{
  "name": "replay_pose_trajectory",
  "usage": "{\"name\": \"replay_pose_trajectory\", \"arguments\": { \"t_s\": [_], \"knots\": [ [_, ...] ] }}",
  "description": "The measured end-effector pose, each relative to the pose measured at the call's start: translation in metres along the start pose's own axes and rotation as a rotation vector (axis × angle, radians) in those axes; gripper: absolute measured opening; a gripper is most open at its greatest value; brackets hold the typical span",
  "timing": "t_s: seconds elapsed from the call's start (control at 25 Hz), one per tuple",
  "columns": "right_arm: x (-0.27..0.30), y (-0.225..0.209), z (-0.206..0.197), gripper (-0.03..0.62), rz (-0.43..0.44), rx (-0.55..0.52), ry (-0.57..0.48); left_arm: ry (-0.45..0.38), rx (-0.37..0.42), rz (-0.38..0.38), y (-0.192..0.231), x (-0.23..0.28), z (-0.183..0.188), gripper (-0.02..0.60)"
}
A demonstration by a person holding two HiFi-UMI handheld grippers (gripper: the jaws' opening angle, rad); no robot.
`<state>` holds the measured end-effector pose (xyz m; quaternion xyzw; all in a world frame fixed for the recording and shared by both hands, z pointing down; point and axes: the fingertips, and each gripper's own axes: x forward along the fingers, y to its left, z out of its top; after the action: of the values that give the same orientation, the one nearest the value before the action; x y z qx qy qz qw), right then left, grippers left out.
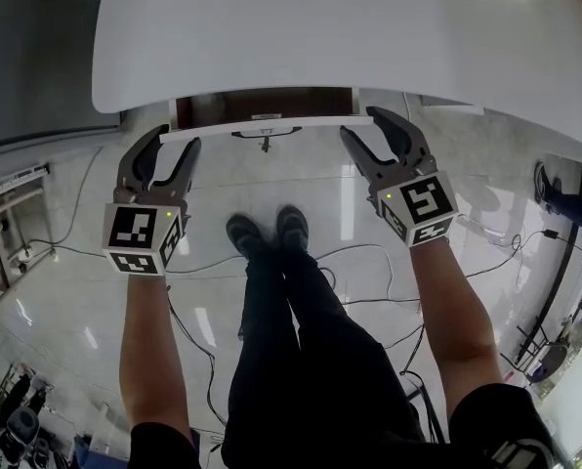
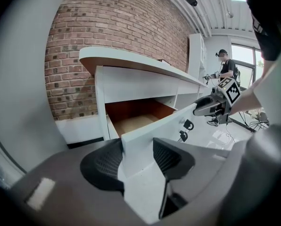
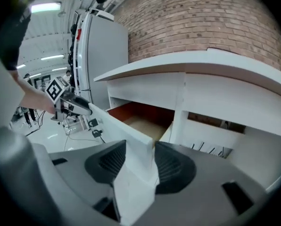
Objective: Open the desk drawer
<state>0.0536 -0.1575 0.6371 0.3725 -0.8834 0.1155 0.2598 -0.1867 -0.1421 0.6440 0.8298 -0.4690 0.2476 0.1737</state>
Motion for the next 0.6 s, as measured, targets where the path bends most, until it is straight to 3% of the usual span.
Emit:
{"name": "replay_pose_trajectory", "arguments": {
  "t_s": [0.04,0.6],
  "knots": [
    [0.002,0.002,0.001,0.18,0.004,-0.005,0.001,0.002,-0.006,0.001,0.0,0.0,0.0,0.206],
    [-0.015,0.029,-0.032,0.164,0.031,-0.007,0.078,0.061,-0.072,0.021,-0.023,-0.016,-0.036,0.206]
  ]
}}
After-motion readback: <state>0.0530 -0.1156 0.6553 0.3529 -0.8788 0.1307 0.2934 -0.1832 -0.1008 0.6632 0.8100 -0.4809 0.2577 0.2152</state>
